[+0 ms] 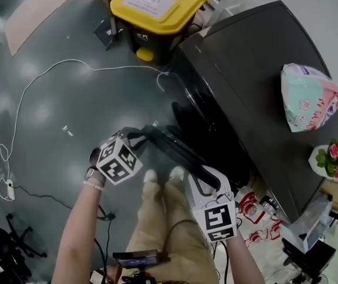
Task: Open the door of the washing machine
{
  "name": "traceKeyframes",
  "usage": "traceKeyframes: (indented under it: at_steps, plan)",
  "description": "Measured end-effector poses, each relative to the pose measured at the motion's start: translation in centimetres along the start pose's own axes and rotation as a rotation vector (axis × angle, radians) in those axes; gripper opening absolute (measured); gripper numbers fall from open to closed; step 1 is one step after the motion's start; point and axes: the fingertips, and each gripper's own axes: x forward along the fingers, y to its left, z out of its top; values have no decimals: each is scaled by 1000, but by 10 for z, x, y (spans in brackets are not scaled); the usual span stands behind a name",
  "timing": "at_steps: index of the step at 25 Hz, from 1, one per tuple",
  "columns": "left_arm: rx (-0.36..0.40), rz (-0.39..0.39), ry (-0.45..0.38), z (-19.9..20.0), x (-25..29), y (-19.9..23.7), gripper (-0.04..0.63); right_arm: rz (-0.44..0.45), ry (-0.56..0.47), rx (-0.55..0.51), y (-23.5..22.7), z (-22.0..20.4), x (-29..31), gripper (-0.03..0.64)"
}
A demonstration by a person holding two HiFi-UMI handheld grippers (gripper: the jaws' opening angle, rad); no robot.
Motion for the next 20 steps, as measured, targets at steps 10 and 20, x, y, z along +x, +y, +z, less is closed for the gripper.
traceKeyframes:
  at_steps: [10, 20]
  plan:
    - [-250, 150, -307, 33, -99, 11, -3, 85, 18, -9, 26, -9, -5, 100]
    - [-300, 268, -443, 61, -179, -11, -6, 160, 43, -75, 62, -26, -18, 100]
